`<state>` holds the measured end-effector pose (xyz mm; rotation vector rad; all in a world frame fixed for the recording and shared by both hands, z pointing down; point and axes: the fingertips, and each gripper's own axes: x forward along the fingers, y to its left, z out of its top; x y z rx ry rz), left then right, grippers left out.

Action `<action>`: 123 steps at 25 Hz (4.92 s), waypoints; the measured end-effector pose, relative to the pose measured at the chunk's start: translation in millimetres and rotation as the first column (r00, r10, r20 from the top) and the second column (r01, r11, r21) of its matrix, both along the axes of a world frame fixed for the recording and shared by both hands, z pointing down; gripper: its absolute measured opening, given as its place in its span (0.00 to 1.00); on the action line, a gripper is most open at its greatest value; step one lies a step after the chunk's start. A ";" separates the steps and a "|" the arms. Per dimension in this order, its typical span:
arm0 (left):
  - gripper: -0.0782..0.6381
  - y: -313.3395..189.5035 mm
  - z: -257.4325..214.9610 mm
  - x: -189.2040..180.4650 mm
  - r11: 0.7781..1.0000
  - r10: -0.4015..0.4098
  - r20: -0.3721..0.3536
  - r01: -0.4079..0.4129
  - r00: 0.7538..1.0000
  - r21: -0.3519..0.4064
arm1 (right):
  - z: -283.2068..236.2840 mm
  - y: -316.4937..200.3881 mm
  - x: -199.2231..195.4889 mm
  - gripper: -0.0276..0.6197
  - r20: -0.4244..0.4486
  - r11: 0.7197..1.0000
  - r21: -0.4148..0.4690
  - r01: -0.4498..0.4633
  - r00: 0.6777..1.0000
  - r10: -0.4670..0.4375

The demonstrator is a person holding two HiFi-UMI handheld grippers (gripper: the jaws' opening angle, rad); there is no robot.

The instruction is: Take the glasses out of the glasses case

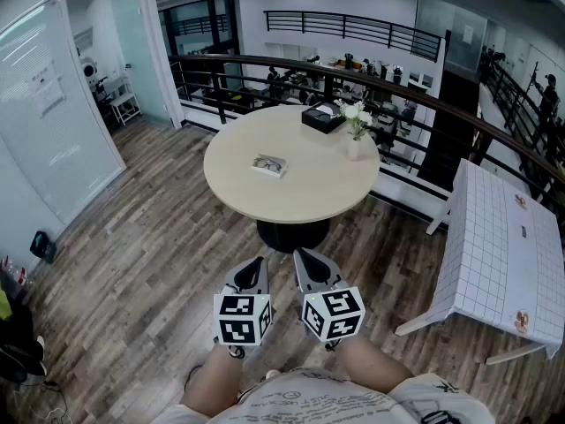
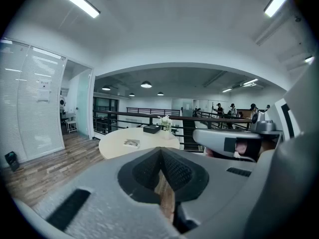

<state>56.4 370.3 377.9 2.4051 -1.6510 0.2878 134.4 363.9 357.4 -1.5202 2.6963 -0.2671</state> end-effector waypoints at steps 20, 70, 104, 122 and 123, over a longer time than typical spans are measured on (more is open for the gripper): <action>0.13 -17.1 19.6 -80.4 0.999 0.032 -0.027 -0.032 0.999 -0.008 | 16.1 -14.4 -85.2 0.06 -0.025 1.000 -0.007 -0.026 0.999 0.025; 0.13 -342.8 78.8 -96.4 0.995 0.001 0.045 0.004 0.999 -0.100 | 77.7 -352.1 -101.9 0.06 -0.066 0.996 -0.080 0.027 0.997 -0.033; 0.13 -554.0 105.6 -98.1 0.971 0.073 0.016 -0.067 0.997 -0.229 | 169.8 -572.7 -94.1 0.07 -0.346 0.955 -0.291 0.060 0.924 -0.163; 0.13 -597.7 114.2 -114.1 0.962 0.124 -0.004 -0.122 0.992 -0.246 | 233.2 -626.0 -104.1 0.20 -0.513 0.917 -0.397 0.034 0.820 -0.252; 0.13 -599.7 114.2 -115.3 0.962 0.124 -0.004 -0.121 0.992 -0.246 | 236.6 -628.9 -104.6 0.20 -0.536 0.917 -0.397 0.033 0.803 -0.261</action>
